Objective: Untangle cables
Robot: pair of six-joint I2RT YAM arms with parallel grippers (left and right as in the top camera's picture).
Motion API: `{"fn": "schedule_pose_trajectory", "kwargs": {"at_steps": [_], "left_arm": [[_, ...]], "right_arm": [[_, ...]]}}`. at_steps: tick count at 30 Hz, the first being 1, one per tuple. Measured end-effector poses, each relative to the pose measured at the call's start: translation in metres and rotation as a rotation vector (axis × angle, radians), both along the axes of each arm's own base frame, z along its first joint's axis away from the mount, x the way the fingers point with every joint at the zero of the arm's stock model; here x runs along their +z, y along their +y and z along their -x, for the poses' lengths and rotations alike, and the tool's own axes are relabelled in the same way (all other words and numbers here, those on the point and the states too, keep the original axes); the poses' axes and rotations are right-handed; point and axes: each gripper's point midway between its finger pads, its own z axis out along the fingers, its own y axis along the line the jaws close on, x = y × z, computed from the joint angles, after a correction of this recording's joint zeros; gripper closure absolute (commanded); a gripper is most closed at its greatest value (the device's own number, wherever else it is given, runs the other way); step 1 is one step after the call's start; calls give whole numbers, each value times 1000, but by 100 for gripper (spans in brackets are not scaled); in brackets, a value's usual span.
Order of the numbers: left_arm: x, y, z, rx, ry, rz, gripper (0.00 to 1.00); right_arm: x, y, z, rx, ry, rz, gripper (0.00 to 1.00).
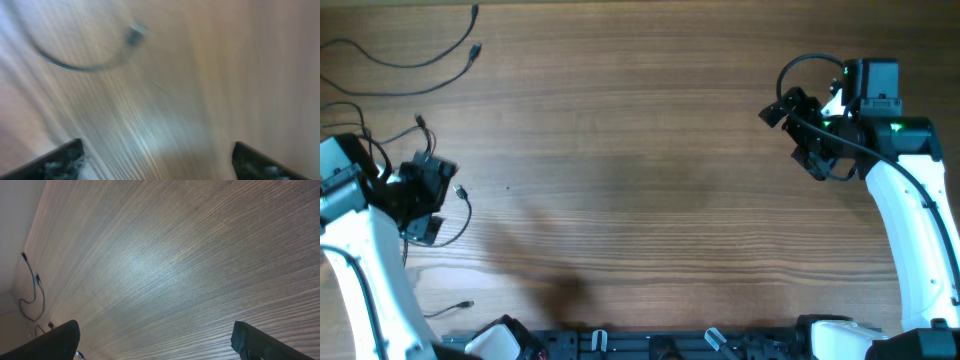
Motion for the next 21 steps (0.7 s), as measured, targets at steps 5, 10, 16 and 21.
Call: {"fn": "schedule_pose_trajectory", "kwargs": {"at_steps": [5,10,16,21], "left_arm": [[43,-71,0,-292,-177,21,0],[76,-149,16,-597,-317,-1,0],[122,-202,75,-830,-540,-25,0],[125,-200,108,-838,-558,-30,0]], "right_arm": [[0,0,0,-1,0,2,0],[0,0,0,-1,0,2,0],[0,0,0,-1,0,2,0],[0,0,0,-1,0,2,0]]}}
